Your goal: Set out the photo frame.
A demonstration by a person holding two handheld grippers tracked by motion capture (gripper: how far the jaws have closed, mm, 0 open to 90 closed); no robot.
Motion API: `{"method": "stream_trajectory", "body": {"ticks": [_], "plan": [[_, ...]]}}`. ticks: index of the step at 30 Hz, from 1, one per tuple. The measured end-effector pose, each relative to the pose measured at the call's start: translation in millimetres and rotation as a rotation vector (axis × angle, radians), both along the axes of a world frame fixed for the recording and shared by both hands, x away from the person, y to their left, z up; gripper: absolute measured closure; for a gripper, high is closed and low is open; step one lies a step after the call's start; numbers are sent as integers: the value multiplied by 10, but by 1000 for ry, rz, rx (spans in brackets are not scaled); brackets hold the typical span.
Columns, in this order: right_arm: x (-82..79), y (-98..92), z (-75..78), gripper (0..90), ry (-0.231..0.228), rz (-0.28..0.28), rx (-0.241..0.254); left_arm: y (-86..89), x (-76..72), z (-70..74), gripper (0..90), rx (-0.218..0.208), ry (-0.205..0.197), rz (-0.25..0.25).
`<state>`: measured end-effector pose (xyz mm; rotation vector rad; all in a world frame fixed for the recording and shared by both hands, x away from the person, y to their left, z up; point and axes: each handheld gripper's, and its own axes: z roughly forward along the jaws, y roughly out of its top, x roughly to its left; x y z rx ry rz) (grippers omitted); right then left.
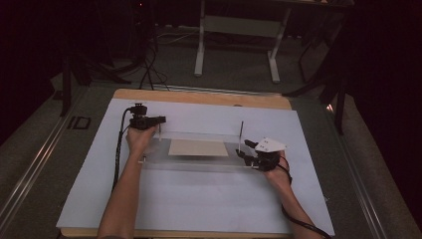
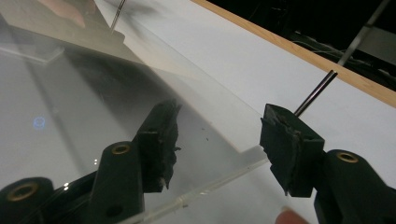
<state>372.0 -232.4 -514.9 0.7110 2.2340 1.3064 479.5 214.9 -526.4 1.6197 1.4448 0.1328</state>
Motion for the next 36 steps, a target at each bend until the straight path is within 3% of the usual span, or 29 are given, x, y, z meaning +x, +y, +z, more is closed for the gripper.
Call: {"method": "stream_trajectory", "body": {"ticks": [5, 12, 18, 19, 30, 36], "plan": [[6, -2, 4, 446, 4, 0, 2, -19, -26, 28, 660, 27, -39, -7], [13, -2, 16, 446, 15, -4, 8, -9, -133, 146, 639, 93, -112, -49], [23, -3, 27, 445, 21, -3, 9, 20, -252, 230, 619, 110, -173, -61], [25, -3, 30, 445, 23, -4, 11, 45, -324, 258, 619, 125, -201, -69], [58, -5, 66, 445, 43, -16, 32, 219, -696, 297, 603, 106, -279, -84], [73, -4, 86, 445, 55, -16, 30, 239, -843, 321, 582, 149, -312, -101]]}}
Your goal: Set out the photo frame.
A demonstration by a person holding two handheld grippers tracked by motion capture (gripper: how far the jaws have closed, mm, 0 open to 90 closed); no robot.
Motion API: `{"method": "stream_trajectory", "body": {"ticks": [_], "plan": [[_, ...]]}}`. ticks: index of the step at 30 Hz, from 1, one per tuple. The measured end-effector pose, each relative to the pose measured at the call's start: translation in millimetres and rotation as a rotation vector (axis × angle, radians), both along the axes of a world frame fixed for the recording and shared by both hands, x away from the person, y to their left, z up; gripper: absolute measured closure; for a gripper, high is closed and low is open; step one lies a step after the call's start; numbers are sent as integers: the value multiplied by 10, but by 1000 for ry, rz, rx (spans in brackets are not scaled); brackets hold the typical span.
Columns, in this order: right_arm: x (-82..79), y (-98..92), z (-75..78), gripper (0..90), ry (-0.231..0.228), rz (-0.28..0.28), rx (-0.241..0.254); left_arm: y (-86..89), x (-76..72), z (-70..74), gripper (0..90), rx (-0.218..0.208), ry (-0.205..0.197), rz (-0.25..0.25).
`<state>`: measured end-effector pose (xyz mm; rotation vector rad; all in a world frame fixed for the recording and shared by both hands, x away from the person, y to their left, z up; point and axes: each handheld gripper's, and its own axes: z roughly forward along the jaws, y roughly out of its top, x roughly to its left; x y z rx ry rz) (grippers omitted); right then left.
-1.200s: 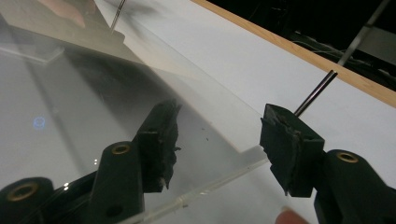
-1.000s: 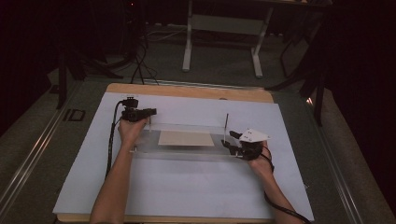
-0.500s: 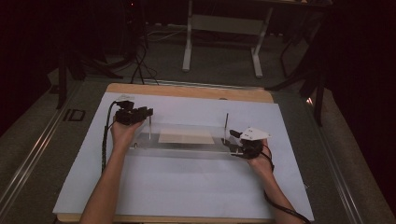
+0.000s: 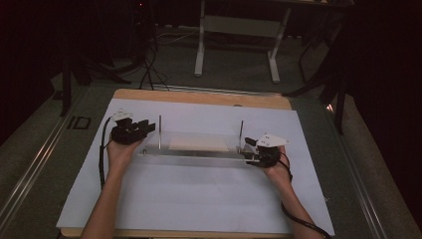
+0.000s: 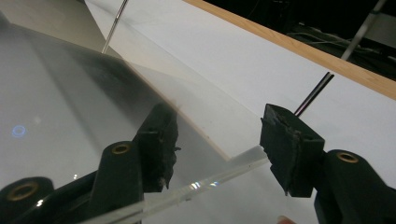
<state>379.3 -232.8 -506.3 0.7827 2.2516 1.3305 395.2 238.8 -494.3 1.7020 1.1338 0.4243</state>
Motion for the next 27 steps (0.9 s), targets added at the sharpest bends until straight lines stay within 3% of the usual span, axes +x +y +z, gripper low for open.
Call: {"method": "stream_trajectory", "body": {"ticks": [4, 8, 17, 25, 27], "plan": [[17, 3, 25, 446, 14, -3, 0, 49, -45, 3, 575, 28, 7, 1], [22, 3, 31, 446, 16, 3, -7, 91, -124, 36, 567, 57, -12, 7], [51, -3, 52, 447, 27, 12, -8, 185, -248, -6, 558, 53, -56, -15], [99, -12, 90, 450, 53, 24, -4, 167, -372, -65, 558, 79, -107, -75], [105, -13, 93, 450, 55, 27, -3, 148, -399, -62, 562, 105, -125, -81]]}}
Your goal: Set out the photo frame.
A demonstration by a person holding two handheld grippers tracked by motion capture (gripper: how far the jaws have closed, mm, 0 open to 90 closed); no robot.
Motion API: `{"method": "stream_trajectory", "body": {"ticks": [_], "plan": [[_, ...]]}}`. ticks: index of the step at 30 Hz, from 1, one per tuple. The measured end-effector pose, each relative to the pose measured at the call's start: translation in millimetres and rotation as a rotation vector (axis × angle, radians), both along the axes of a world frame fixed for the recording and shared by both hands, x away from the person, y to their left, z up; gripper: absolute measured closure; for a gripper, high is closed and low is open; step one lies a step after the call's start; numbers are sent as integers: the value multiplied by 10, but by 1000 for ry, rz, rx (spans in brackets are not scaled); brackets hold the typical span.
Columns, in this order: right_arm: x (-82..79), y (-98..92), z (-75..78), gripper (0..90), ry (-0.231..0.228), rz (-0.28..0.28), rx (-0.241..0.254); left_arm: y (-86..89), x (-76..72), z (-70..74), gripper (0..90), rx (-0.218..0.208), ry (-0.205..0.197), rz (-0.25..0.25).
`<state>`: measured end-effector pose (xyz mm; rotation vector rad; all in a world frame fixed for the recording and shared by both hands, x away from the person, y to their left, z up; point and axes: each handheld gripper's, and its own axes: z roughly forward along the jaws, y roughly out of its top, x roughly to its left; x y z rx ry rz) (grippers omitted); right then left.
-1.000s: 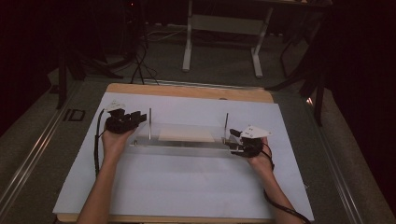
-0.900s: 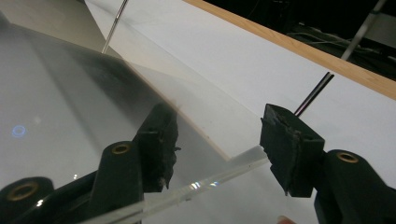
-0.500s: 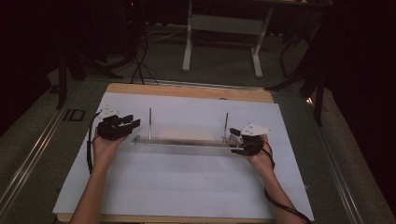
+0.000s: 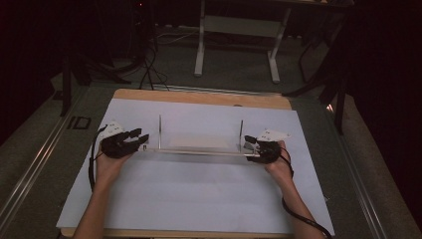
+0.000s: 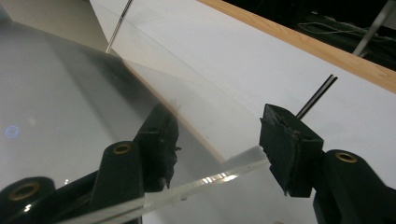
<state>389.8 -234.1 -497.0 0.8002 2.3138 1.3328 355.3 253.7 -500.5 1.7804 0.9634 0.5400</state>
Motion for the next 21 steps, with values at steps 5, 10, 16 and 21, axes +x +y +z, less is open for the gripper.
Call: {"method": "stream_trajectory", "body": {"ticks": [5, 10, 16, 21], "plan": [[11, -2, 10, 451, 7, 1, 0, 14, -14, 1, 560, -7, -12, -11], [32, -2, 29, 450, 23, 0, 3, 2, -36, -40, 547, 64, -33, -8], [53, 2, 52, 450, 34, -3, 1, 5, -51, -62, 527, 94, -25, -41], [66, 1, 62, 450, 38, 1, -1, -88, -56, -59, 483, 109, -34, -103]]}}
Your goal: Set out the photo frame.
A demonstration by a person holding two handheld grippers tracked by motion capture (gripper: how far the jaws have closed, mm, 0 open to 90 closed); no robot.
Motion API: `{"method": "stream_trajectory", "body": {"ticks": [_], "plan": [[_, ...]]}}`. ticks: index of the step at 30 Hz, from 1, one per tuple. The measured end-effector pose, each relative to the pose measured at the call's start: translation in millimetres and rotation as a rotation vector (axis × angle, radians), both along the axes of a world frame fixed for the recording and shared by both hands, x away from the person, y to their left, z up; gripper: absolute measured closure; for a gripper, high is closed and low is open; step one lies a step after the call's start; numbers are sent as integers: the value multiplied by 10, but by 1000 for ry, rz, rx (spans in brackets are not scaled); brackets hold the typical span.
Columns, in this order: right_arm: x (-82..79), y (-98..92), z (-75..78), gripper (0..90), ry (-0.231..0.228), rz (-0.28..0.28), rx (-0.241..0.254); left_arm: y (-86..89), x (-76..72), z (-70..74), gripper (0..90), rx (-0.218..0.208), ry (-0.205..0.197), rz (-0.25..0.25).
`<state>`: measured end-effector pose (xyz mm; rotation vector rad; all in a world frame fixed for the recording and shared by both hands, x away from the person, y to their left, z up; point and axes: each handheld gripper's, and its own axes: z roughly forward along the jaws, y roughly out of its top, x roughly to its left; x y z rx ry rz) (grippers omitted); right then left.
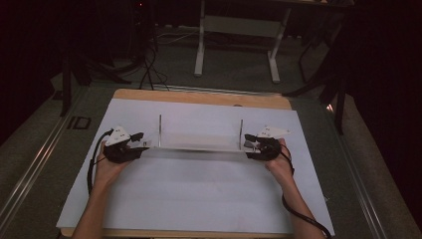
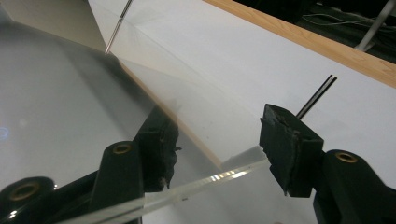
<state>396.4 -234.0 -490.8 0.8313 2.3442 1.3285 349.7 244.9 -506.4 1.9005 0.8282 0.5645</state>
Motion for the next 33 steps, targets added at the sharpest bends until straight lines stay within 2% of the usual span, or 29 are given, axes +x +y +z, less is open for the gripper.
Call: {"method": "stream_trajectory", "body": {"ticks": [2, 6, 13, 22, 27, 33], "plan": [[4, 0, 3, 450, 2, -2, 1, -46, 3, 19, 475, -1, -10, -5], [13, 1, 11, 450, 6, -5, 4, -92, 17, 49, 446, -47, -33, 4], [32, -1, 22, 450, 6, -12, 15, -199, 49, 68, 370, -63, -62, 0], [55, -2, 35, 449, 7, -26, 36, -283, 126, 60, 363, -110, -52, -15], [66, -2, 39, 449, 3, -37, 48, -304, 147, 59, 368, -132, -51, -3], [74, -7, 33, 439, 10, -44, 63, -301, 159, 63, 368, -139, -49, -2]]}}
